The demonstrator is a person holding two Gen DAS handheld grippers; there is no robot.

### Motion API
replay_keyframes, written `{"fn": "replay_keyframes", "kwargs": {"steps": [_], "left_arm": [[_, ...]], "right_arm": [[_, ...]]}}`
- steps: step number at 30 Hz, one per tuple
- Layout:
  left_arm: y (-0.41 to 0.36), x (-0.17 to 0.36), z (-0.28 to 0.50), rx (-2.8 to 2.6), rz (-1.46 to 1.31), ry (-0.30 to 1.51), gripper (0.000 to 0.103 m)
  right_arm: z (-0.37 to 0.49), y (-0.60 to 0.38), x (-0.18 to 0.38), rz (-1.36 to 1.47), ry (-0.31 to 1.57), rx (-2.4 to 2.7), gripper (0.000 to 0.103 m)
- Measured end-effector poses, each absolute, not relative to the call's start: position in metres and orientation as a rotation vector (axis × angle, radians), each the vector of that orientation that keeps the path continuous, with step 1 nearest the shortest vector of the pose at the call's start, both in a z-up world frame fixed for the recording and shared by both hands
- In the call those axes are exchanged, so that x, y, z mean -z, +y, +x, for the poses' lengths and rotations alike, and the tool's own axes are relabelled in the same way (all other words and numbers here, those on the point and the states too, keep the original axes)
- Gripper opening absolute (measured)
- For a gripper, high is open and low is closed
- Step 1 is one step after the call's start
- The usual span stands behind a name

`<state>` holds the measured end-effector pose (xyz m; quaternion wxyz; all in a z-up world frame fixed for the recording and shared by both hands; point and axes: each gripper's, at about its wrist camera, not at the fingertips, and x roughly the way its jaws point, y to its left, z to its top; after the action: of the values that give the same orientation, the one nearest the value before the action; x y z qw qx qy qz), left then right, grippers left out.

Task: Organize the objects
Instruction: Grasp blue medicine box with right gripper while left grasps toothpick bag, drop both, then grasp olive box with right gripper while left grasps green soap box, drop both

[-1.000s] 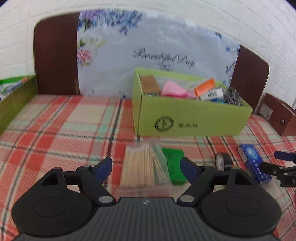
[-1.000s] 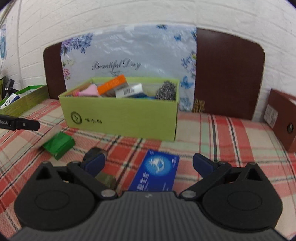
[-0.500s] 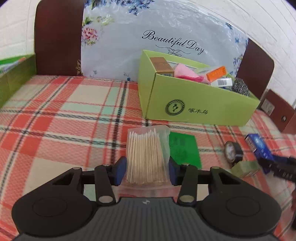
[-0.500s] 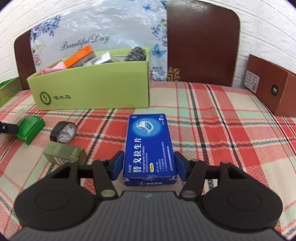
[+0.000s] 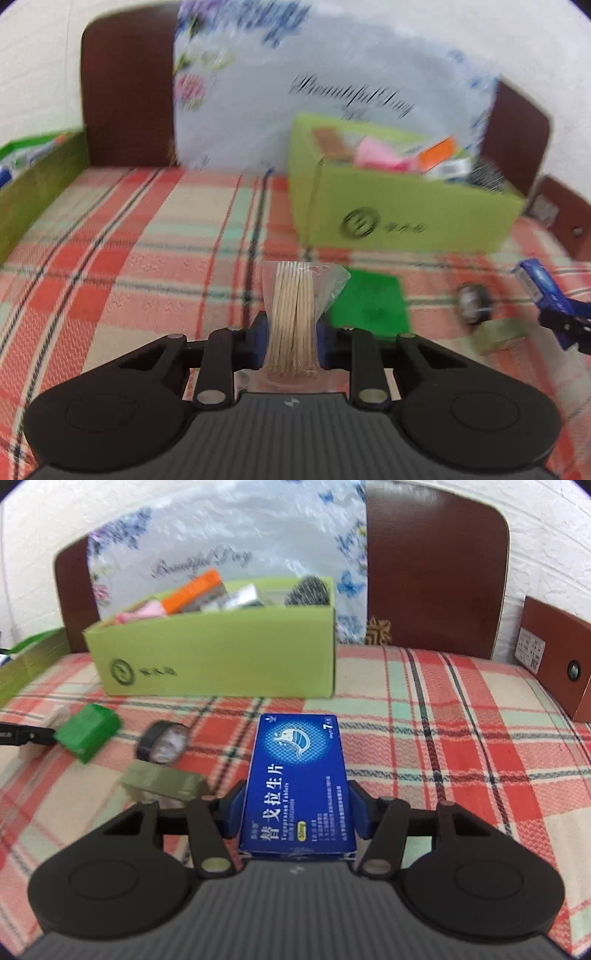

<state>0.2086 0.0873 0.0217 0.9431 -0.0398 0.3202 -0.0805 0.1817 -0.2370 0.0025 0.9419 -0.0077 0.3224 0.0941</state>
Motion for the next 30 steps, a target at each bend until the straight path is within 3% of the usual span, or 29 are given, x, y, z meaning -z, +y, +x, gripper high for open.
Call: {"fn": "replay_keyframes", "kwargs": {"steps": [6, 13, 14, 15, 16, 17, 23, 30], "left_arm": [[0.058, -0.096, 0.213, 0.264, -0.104, 0.484, 0.026], [0.004, -0.129, 0.292, 0.204, -0.046, 0.4, 0.028], [-0.001, -0.129, 0.304, 0.166, -0.008, 0.371, 0.047], [-0.005, -0.125, 0.312, 0.107, 0.026, 0.376, 0.064], [-0.004, -0.12, 0.314, 0.035, 0.039, 0.386, 0.077], [0.001, -0.113, 0.312, 0.008, 0.031, 0.382, 0.078], [0.044, -0.063, 0.265, 0.162, -0.056, 0.521, 0.078], [0.03, -0.008, 0.237, 0.237, 0.053, 0.689, 0.084]], "right_arm": [[0.172, -0.222, -0.068, -0.055, 0.471, -0.287, 0.055], [0.258, -0.187, -0.1, -0.115, 0.357, -0.202, 0.055], [0.272, -0.183, -0.101, -0.121, 0.336, -0.182, 0.055], [0.285, -0.181, -0.1, -0.125, 0.308, -0.163, 0.065], [0.298, -0.179, -0.098, -0.134, 0.302, -0.157, 0.095], [0.307, -0.179, -0.095, -0.144, 0.326, -0.139, 0.103], [0.246, -0.196, -0.06, -0.126, 0.287, -0.263, 0.103], [0.19, -0.195, -0.015, -0.109, 0.532, -0.531, 0.103]]}}
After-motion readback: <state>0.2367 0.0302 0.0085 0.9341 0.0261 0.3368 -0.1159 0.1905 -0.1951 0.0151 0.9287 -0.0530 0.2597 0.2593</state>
